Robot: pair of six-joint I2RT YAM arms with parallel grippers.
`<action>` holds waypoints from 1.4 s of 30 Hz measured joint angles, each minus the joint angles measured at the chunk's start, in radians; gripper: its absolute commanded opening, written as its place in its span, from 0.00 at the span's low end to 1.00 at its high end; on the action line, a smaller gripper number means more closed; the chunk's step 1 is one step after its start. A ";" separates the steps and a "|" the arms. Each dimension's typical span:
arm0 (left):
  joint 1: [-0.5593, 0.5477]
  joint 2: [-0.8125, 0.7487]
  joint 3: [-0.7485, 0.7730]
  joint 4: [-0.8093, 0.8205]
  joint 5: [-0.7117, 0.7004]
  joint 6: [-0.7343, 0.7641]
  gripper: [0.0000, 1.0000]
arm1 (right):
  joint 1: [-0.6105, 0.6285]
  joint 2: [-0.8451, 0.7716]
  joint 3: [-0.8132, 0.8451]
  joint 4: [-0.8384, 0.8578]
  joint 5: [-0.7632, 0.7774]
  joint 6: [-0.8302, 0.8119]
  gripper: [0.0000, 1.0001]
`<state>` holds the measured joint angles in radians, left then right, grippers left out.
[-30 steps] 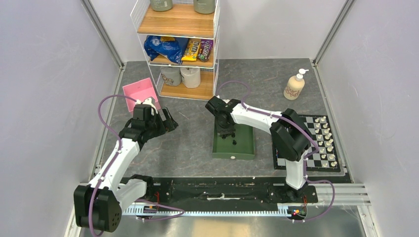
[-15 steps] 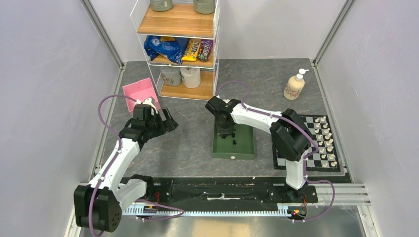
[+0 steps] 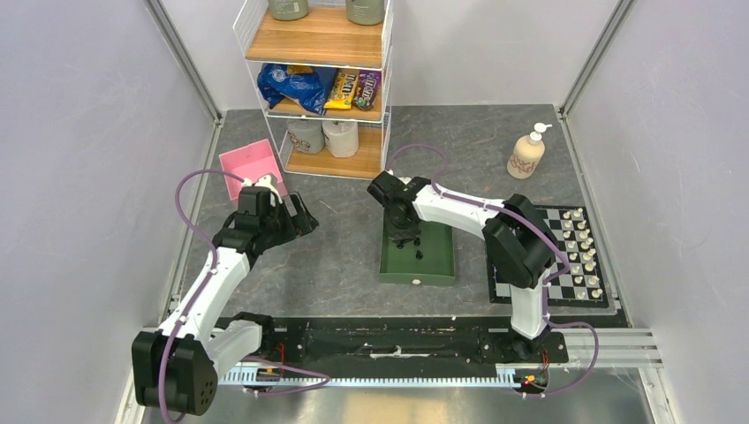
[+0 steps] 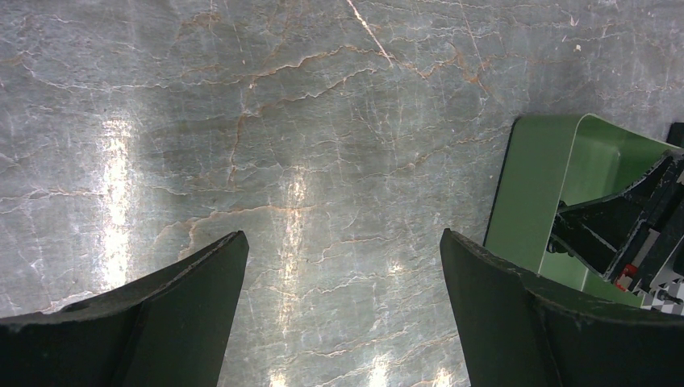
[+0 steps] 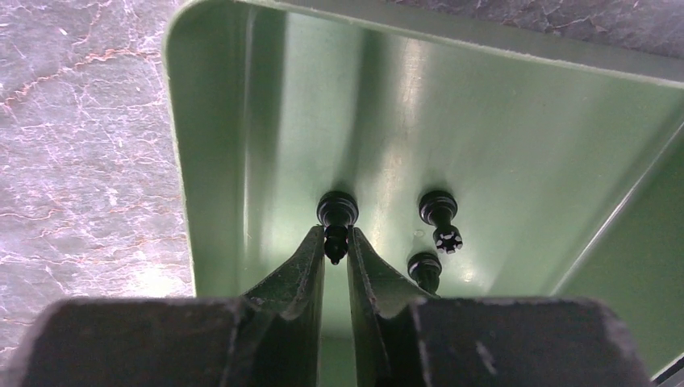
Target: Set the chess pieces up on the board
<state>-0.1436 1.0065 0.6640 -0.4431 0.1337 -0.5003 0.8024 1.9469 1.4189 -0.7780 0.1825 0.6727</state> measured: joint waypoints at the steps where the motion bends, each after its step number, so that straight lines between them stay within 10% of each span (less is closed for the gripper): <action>1: 0.000 0.000 0.000 0.000 0.000 0.000 0.96 | -0.001 0.000 0.000 0.001 0.000 0.000 0.16; 19: 0.000 0.000 0.000 0.000 0.000 0.000 0.96 | -0.037 -0.361 -0.151 -0.039 0.061 0.037 0.12; 30: 0.000 0.002 0.000 0.000 0.002 0.000 0.96 | -0.399 -0.874 -0.566 -0.176 0.109 0.122 0.14; 42: 0.000 0.010 0.000 0.003 0.009 0.000 0.96 | -0.591 -0.858 -0.706 -0.153 0.034 0.118 0.14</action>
<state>-0.1436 1.0168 0.6640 -0.4397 0.1425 -0.5003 0.2111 1.0889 0.7128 -0.9310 0.2165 0.7906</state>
